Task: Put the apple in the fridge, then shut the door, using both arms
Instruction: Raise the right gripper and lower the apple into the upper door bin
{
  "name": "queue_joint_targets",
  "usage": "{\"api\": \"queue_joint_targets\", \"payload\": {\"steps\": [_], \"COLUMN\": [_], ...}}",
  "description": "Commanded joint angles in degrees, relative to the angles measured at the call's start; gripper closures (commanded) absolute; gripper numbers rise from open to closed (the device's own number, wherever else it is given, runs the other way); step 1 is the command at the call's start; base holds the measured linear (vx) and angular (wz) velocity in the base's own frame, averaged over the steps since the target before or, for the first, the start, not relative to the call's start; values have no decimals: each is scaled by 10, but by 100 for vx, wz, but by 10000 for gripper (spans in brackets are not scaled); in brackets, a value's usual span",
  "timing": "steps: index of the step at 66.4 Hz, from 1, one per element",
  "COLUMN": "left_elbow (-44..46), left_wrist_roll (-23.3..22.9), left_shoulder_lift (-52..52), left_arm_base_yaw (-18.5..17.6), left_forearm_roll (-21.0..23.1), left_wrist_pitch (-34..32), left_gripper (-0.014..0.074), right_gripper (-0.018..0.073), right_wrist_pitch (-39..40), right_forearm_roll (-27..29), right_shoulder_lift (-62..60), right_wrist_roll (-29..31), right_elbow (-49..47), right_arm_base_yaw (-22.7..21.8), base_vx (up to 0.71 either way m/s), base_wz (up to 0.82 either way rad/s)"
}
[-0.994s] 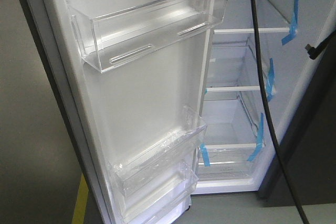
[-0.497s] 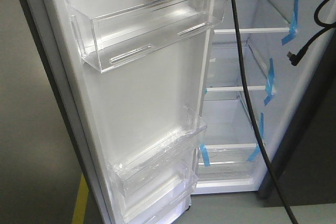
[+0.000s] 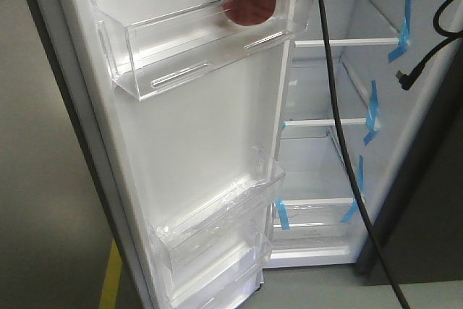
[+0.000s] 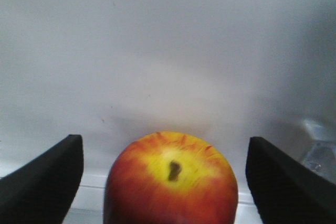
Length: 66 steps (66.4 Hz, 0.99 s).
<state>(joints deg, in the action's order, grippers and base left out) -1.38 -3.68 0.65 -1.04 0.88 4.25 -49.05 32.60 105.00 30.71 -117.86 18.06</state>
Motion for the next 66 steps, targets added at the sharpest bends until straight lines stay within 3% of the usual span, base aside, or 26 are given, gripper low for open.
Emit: {"api": "queue_joint_targets", "payload": {"steps": [1,28,40,66], "left_elbow": [10,10,10,10], "left_wrist_roll": [0,0,0,0], "left_shoulder_lift": [9,9,9,9], "left_arm_base_yaw": [-1,-1,-1,-1], "left_forearm_roll": [3,3,3,3], "left_wrist_pitch": [-43,-43,-43,-43], "left_gripper": [603,603,603,603], "right_gripper": [-81,-16,34,57], "right_wrist_pitch": [28,-16,-57,93], "right_forearm_roll": [4,2,-39,-49], "right_shoulder_lift": [-30,-77,-137,-381], "right_wrist_roll": [-8,-16,-48,-34], "right_elbow": [-17,-17,2,384], "right_arm_base_yaw": [-1,-1,-1,-1], "base_vx": [0,0,0,0], "base_wz": [0,0,0,0]}}
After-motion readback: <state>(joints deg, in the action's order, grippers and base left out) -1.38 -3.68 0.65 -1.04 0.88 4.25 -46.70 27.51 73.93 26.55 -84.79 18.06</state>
